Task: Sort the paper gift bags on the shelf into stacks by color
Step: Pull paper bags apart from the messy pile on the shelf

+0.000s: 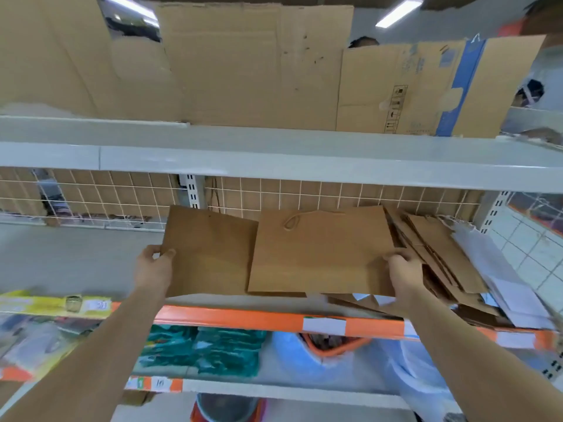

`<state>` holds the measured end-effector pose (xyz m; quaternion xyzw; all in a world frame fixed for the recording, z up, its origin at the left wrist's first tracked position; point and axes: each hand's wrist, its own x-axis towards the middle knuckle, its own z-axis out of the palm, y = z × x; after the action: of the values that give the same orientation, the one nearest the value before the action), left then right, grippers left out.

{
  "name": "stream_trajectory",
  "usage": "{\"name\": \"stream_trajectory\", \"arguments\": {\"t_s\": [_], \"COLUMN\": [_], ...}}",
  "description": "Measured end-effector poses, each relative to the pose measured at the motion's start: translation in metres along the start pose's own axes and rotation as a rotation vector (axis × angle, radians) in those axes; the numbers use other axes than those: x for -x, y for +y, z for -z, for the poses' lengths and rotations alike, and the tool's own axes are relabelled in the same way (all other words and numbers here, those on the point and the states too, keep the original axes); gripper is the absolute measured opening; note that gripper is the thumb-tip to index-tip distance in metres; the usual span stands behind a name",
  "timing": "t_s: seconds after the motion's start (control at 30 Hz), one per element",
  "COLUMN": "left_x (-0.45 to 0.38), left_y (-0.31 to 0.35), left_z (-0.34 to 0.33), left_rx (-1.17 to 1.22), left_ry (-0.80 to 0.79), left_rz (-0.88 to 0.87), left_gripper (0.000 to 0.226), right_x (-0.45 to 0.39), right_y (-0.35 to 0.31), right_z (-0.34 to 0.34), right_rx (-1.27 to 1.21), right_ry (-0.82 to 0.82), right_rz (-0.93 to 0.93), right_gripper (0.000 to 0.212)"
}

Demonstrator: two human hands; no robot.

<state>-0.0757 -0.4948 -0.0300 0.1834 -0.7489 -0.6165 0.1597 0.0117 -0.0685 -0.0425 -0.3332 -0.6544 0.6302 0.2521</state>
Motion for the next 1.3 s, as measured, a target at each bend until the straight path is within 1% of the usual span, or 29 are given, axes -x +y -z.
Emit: {"name": "stream_trajectory", "arguments": {"t_s": [0.1,0.23,0.33,0.43,0.53,0.6,0.7,0.87,1.0,1.13,1.23,1.3], "left_x": [-0.029,-0.065,-0.088,-0.112,-0.135,-0.15,-0.172,-0.226,-0.277,-0.326,-0.362,-0.384], "left_y": [-0.007,-0.021,-0.035,-0.047,-0.061,-0.07,-0.085,-0.102,-0.107,-0.108,-0.116,-0.123], "left_z": [0.042,0.099,0.141,0.18,0.217,0.24,0.271,0.315,0.351,0.397,0.428,0.443], "left_rx": [0.025,0.021,0.037,0.069,0.105,0.134,0.153,0.166,0.161,0.12,0.109,0.119], "left_ry": [0.008,0.019,0.035,0.084,0.141,0.18,0.241,0.294,0.325,0.441,0.451,0.445], "left_rz": [0.032,0.066,0.101,0.158,0.213,0.24,0.271,0.264,0.252,0.237,0.263,0.285], "left_gripper": [0.02,0.023,0.019,0.017,0.021,0.022,0.026,0.028,0.025,0.023,0.031,0.034], "right_x": [0.028,0.065,0.09,0.107,0.118,0.123,0.133,0.15,0.158,0.167,0.178,0.188], "right_y": [0.002,0.008,0.015,0.02,0.024,0.026,0.029,0.032,0.027,0.022,0.023,0.025], "right_z": [-0.044,-0.099,-0.139,-0.178,-0.215,-0.242,-0.283,-0.35,-0.402,-0.453,-0.486,-0.507], "right_rx": [-0.05,-0.049,-0.052,-0.057,-0.076,-0.088,-0.111,-0.108,-0.101,-0.102,-0.068,-0.05], "right_ry": [-0.024,-0.051,-0.084,-0.096,-0.091,-0.113,-0.161,-0.221,-0.221,-0.233,-0.223,-0.243], "right_rz": [-0.008,-0.042,-0.062,-0.09,-0.141,-0.167,-0.193,-0.178,-0.175,-0.163,-0.164,-0.163], "right_gripper": [0.014,0.012,0.013,0.011,0.007,0.015,0.017,0.01,0.012,0.021,0.019,0.014]}}
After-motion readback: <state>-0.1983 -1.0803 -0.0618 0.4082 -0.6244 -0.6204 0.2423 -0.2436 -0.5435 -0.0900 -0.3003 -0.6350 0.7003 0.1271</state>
